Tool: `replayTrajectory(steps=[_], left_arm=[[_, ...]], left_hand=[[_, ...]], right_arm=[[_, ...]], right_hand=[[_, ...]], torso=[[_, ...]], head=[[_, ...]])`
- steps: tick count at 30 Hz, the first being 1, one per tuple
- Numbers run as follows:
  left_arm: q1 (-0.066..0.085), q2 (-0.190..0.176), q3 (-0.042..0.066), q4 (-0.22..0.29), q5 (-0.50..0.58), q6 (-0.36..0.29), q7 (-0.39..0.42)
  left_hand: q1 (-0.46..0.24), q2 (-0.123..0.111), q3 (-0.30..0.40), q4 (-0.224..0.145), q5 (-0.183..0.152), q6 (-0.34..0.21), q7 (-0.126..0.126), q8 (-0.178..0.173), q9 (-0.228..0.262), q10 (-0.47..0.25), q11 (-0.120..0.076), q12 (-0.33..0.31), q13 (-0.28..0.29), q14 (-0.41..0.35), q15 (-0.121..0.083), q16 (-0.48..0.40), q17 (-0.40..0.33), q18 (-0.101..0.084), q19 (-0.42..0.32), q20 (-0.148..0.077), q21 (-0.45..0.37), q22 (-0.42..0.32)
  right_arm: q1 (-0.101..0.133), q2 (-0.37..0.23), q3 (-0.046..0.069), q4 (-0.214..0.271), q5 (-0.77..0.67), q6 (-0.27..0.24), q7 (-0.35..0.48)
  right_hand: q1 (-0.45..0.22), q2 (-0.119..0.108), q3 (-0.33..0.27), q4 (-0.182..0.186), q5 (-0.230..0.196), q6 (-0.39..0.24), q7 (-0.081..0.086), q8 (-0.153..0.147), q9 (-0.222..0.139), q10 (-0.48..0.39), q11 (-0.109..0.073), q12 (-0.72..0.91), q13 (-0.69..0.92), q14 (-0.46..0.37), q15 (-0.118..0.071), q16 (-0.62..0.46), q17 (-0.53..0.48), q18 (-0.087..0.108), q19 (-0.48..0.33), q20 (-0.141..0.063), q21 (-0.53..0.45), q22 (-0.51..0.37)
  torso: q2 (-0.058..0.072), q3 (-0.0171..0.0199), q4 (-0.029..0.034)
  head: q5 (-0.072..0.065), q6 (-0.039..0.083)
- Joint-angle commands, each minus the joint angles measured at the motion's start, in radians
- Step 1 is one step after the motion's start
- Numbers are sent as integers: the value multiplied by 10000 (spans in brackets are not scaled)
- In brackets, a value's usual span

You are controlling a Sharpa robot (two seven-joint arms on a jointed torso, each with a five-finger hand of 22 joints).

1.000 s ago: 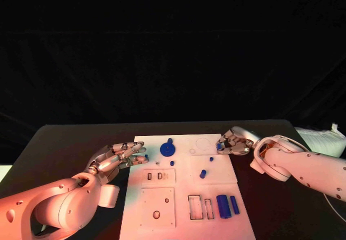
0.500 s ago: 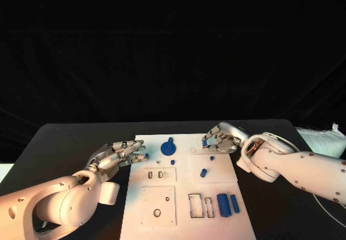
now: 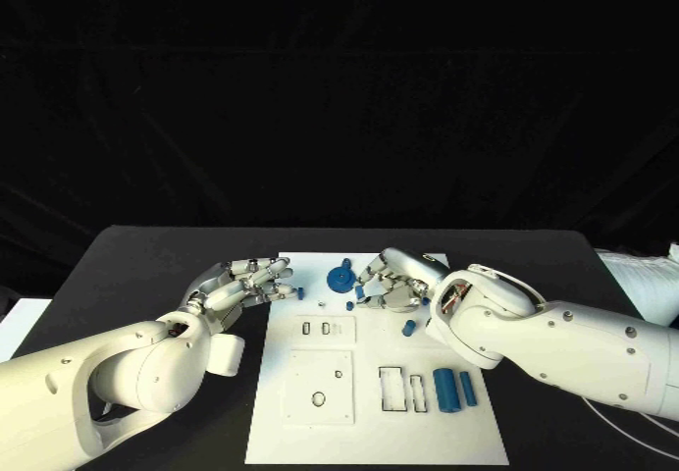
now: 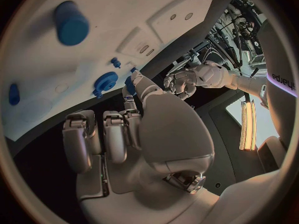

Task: Assemble the parts on the task board

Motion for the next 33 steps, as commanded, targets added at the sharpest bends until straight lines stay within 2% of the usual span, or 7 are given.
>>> replayTrajectory(steps=[1,5,10,21,33], left_arm=[[-1,32,4,-20,38,159,136],[-1,37,4,-35,46,165,131],[-1,44,4,-31,49,167,119],[-1,52,3,-27,50,186,99],[-1,56,3,-28,51,196,94]], left_hand=[[-14,63,16,-48,-45,-59,11,-19,2,-56,21,-4,6,-24,12,-69,12,123,21,50,-62,-16],[-14,63,16,-48,-45,-59,11,-19,2,-56,21,-4,6,-24,12,-69,12,123,21,50,-62,-16],[-14,63,16,-48,-45,-59,11,-19,2,-56,21,-4,6,-24,12,-69,12,123,21,50,-62,-16],[-14,63,16,-48,-45,-59,11,-19,2,-56,21,-4,6,-24,12,-69,12,123,21,50,-62,-16],[-14,63,16,-48,-45,-59,11,-19,2,-56,21,-4,6,-24,12,-69,12,123,21,50,-62,-16]], right_arm=[[-124,227,-24,-13,-929,299,-502],[-294,555,-54,-69,-1288,400,-721],[-371,806,-95,-178,-1426,480,-867],[-455,1109,-156,-373,-1562,748,-1043],[-496,1192,-172,-407,-1644,1168,-1191]], right_hand=[[91,193,67,8,-7,114,-123,61,20,593,-81,-17,2010,1062,-81,62,2629,-67,1064,-72,62,2627],[66,196,65,15,-11,110,-117,55,21,594,-76,-14,2012,1062,-78,62,2629,-67,1064,-72,62,2627],[44,193,61,20,-11,110,-115,52,22,598,-72,-2,2018,1062,-77,62,2629,-67,1064,-71,62,2627],[-39,175,48,35,8,97,-108,31,24,601,-66,6,2024,1062,-70,62,2629,-67,1064,-67,62,2627],[-107,117,22,29,1,79,-99,8,24,593,-58,-14,2017,1062,-65,62,2629,-67,1064,-63,62,2627]], torso=[[-51,-34,-10],[-48,-35,-15],[-48,-33,0],[-40,-13,4],[-47,-19,-3]], head=[[76,-112],[109,-199],[131,-224],[189,-301],[221,-366]])
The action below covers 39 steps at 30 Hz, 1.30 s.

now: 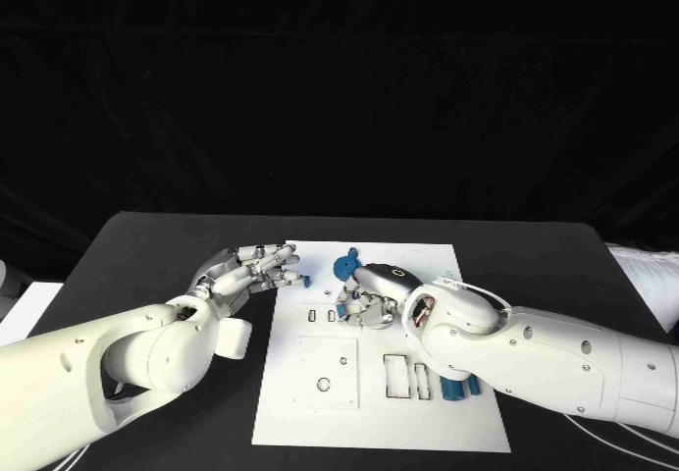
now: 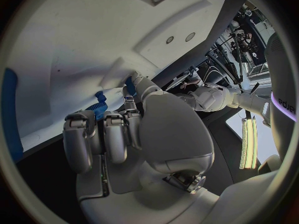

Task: Assemble the parts on the task board

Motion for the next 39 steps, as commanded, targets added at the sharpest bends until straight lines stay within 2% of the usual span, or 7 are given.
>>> replayTrajectory(steps=[1,18,24,32,39], left_arm=[[2,25,4,16,23,194,92],[1,9,3,35,23,213,79],[1,3,2,39,23,214,77],[1,-2,2,41,23,221,72],[1,-4,2,40,23,229,64]], left_hand=[[-14,63,16,-48,-45,-59,11,-19,2,-57,21,-4,6,-24,12,-69,16,123,21,50,-62,-16],[-22,62,21,-56,-46,-67,13,-21,1,-62,23,-6,6,-22,13,-75,26,122,23,49,-62,-18],[-22,62,21,-56,-46,-67,13,-21,1,-62,23,-6,6,-22,13,-75,26,122,23,49,-62,-18],[-22,62,21,-56,-46,-67,13,-21,1,-62,23,-6,6,-22,13,-75,26,122,23,49,-62,-18],[-22,62,21,-56,-46,-67,13,-21,1,-62,23,-6,6,-22,13,-75,26,122,23,49,-62,-18]], right_arm=[[-23,19,-12,-10,-237,472,-218],[-33,-22,-26,31,-386,866,-505],[-33,-12,-30,24,-430,872,-535],[-36,27,-41,30,-437,777,-531],[-37,32,-47,40,-453,640,-550]], right_hand=[[-55,19,-5,6,12,126,-31,1,22,587,-56,-27,2013,1061,-62,62,2633,-67,1065,-62,62,2632],[-318,-204,-65,7,-42,-198,126,-243,-51,476,72,-281,1902,1061,39,62,2633,-52,1031,15,30,2570],[-426,-312,-104,26,-55,-376,199,-302,-97,421,134,-398,1850,1061,91,62,2633,-46,1019,60,18,2547],[-726,-592,-315,145,-73,-827,348,-317,-192,307,271,-646,1737,1061,211,62,2633,-39,1002,169,1,2516],[-897,-724,-520,263,-119,-1067,401,-311,-214,235,328,-800,1663,1061,267,62,2633,-34,991,232,-10,2497]], torso=[[-3,-3,-2],[-4,-7,-2],[-4,-8,-7],[-1,-8,-3],[-5,-9,-2]], head=[[10,-26],[27,-89],[41,-94],[56,-86],[62,-93]])
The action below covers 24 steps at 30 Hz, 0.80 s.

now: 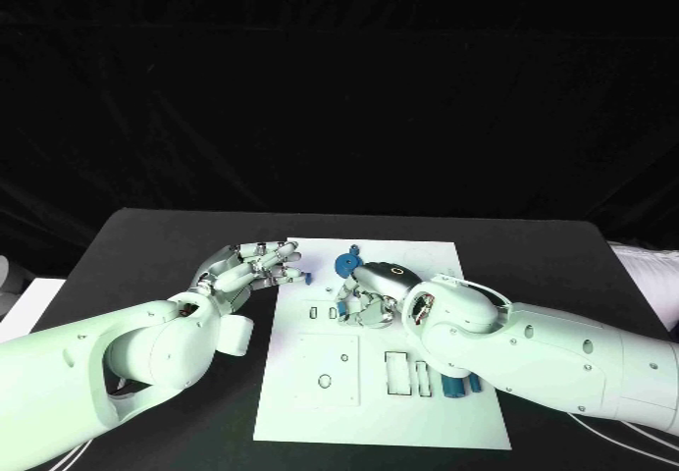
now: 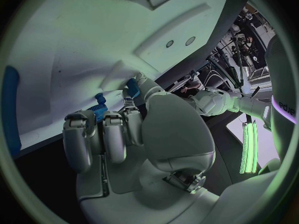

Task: Assemble the parts on the task board

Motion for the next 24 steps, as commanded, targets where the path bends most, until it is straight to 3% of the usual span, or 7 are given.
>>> replayTrajectory(steps=[1,9,16,19,24], left_arm=[[2,8,4,25,16,220,69],[1,13,3,18,16,229,63],[0,33,2,-16,16,252,58],[-2,39,1,-45,16,268,54],[-4,46,-2,-111,-9,258,-16]], left_hand=[[-22,63,21,-56,-46,-67,13,-21,1,-62,23,-6,6,-22,13,-15,11,123,23,49,-62,-10],[-22,63,21,-56,-46,-67,13,-21,1,-62,23,-6,6,-22,13,-15,11,123,23,49,-62,-10],[-22,63,21,-56,-46,-67,13,-21,1,-62,23,-6,6,-22,13,-15,11,123,23,49,-62,-10],[-33,60,27,-65,-48,-76,16,-23,0,-70,26,-8,5,-19,14,-22,24,123,26,49,-61,-12],[-46,69,64,-122,-49,-30,-15,4,12,-28,-14,11,14,211,-51,94,136,139,196,-4,42,25]], right_arm=[[-62,-5,-56,-39,-121,259,-260],[-69,-13,-59,8,-149,-240,-112],[-118,-117,-58,165,3,-1977,883],[-128,-198,-55,250,330,-2238,1467],[-130,-515,-18,556,1138,-2221,2653]], right_hand=[[-97,-33,-111,25,-48,-105,11,-33,-11,203,87,-75,1656,1026,89,62,2635,-33,990,89,-10,2491],[-195,-150,-359,173,-140,-423,67,-32,-22,110,142,-260,1564,1026,138,62,2635,-31,984,141,-16,2481],[-208,-272,-590,315,-204,-599,104,-24,-16,-8,176,-507,1441,1026,172,62,2635,-21,963,173,-38,2442],[-172,-344,-792,439,-167,-806,155,-32,-27,-95,223,-668,1357,1026,209,62,2635,-18,955,204,-46,2428],[-14,-369,-1179,691,-156,-1016,215,-8,-12,-126,285,-693,1327,1026,270,62,2635,-15,949,266,-52,2419]], torso=[[2,0,1],[-1,6,-14],[3,19,-5],[-5,18,-1],[-12,16,-4]], head=[[7,-8],[0,-8],[-6,12],[5,9],[28,17]])
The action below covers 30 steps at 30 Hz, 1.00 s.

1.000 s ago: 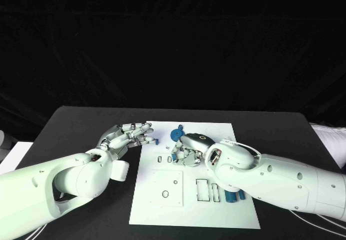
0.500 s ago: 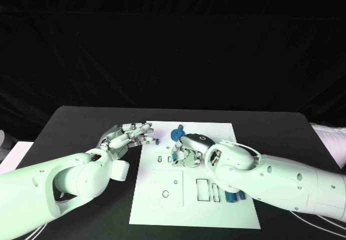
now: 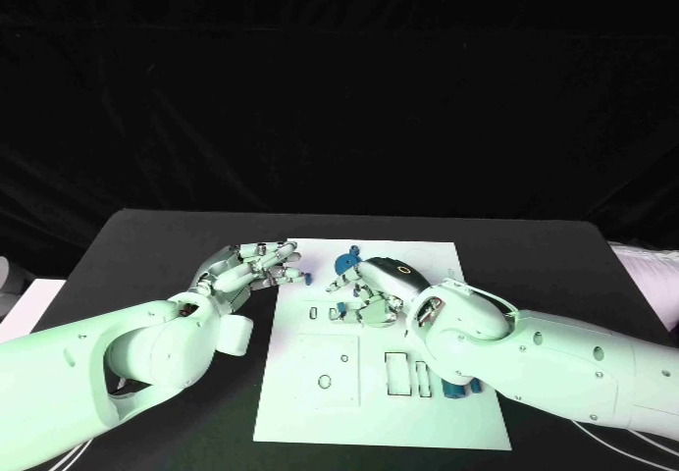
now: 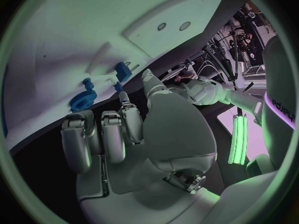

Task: Assemble the parts on the task board

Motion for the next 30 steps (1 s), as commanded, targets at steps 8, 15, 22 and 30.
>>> replayTrajectory(steps=[8,15,22,30], left_arm=[[1,72,-1,-234,-1345,560,-695],[104,198,13,-448,-3631,819,-3368],[668,770,18,-1073,-6908,2352,-7628],[1031,1835,10,-1898,-9004,3099,-9828]], left_hand=[[-417,53,69,52,-64,880,-658,282,94,1702,-738,539,229,2223,-754,1853,1180,152,1661,-715,1166,537],[-977,-158,-138,413,-56,1370,-1172,314,197,3322,-1339,1783,1429,3006,-1323,11675,10555,-218,3870,-1417,5133,3918],[-1775,-161,-1025,1389,-54,1408,-1309,965,706,2738,-1501,5558,5173,3262,-1523,13731,13067,-766,4145,-1581,9414,8998],[-2666,234,-2474,1861,-94,1229,-1688,3012,2370,2932,-1796,10682,10207,3274,-1668,13767,13118,-1141,4524,-1661,11399,11838]], right_arm=[[221,-1273,196,1137,2080,-330,2300],[885,-2581,253,1626,4769,-323,2556],[1342,-3338,262,1372,6151,-488,2520],[1440,-3504,262,1087,6459,-670,2289]], right_hand=[[252,49,-312,132,87,47,-24,25,45,-79,78,-180,1244,1061,89,62,2629,-1,881,97,-85,2366],[396,283,-404,204,298,230,-74,74,85,-72,32,-165,1232,1061,52,62,2629,7,865,71,-101,2338],[360,372,-515,259,238,289,-96,76,96,-73,12,-180,1211,1061,31,62,2629,14,849,50,-119,2308],[298,408,-614,311,214,300,-101,67,96,-64,7,-167,1210,1061,25,62,2629,26,824,42,-144,2264]], torso=[[-51,14,-18],[-208,84,-71],[-391,148,-91],[-489,219,-91]], head=[[55,36],[83,-23],[123,-127],[181,-204]])
